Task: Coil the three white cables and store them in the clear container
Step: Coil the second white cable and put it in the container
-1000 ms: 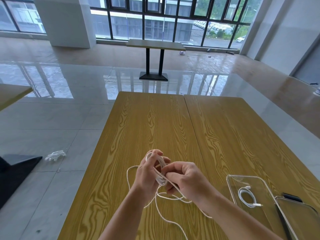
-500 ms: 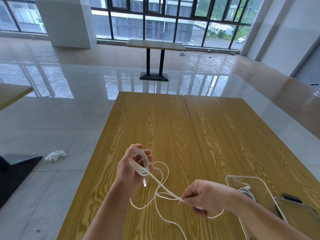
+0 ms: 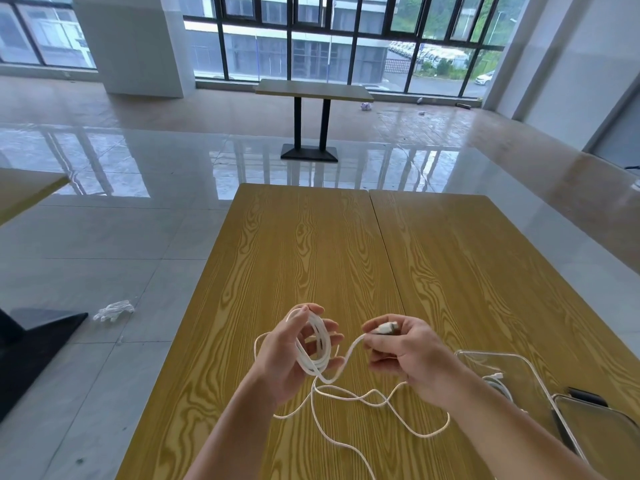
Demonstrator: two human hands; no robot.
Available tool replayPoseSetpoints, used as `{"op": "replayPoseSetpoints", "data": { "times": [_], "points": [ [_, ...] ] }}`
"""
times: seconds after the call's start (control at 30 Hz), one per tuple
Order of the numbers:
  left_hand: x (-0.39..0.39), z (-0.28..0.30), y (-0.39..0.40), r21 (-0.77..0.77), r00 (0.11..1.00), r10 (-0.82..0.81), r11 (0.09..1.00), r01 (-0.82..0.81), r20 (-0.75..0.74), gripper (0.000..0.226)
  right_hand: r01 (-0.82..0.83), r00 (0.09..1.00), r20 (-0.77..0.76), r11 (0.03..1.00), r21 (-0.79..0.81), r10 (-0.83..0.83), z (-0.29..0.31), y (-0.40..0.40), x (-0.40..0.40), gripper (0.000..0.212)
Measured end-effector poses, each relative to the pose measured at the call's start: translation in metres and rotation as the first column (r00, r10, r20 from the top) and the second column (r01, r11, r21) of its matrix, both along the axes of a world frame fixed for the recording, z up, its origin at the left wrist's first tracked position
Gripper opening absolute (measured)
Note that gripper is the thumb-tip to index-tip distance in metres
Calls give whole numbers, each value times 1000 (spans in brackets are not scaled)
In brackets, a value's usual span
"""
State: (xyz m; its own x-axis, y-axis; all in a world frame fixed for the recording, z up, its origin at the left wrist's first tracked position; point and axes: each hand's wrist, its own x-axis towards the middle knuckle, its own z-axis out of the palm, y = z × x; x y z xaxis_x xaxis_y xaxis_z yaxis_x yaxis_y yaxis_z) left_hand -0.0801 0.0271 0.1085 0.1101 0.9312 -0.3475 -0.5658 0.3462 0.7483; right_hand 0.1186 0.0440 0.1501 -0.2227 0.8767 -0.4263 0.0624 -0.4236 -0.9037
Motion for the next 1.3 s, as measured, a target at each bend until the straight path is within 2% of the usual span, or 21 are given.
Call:
{"op": "replayPoseSetpoints", "data": {
  "times": [0.07, 0.13, 0.2, 0.3, 0.4, 0.67, 0.87, 1.1, 1.3],
  "points": [
    [2, -1, -2, -10, 999, -38, 999, 38, 16, 22, 23, 995, -98, 1000, -21, -24, 0, 0, 0, 12],
    [5, -3, -4, -25, 997, -67, 997, 69, 47, 23, 34, 994, -101, 999, 17, -32, -2, 0, -1, 11],
    [7, -3, -5, -29, 995, -85, 996, 87, 56, 23, 41, 999, -31, 995, 93, -38, -4, -1, -2, 10],
    [9, -4, -4, 0, 995, -100, 995, 101, -18, 22, 33, 994, 96, 977, 212, -54, -7, -1, -2, 8],
    [10, -5, -5, 8, 993, -114, 993, 114, -42, 22, 28, 988, 142, 963, 268, -68, -8, 0, -2, 8],
    [17, -7, -9, -5, 971, -238, 971, 238, 34, 23, -28, 975, 220, 963, 269, -33, -8, 3, -10, 32],
    [16, -13, -11, -4, 967, -250, 968, 251, 41, 21, -71, 960, 282, 967, 246, -1, -6, 5, -11, 39],
    [23, -10, -15, -12, 940, -338, 941, 339, 47, 20, -27, 965, 260, 964, 264, -45, -3, 5, -13, 18],
    [29, -10, -18, -19, 942, -334, 942, 334, 4, 27, -107, 913, 405, 938, 330, -38, -8, 7, -8, 11]
  ]
}}
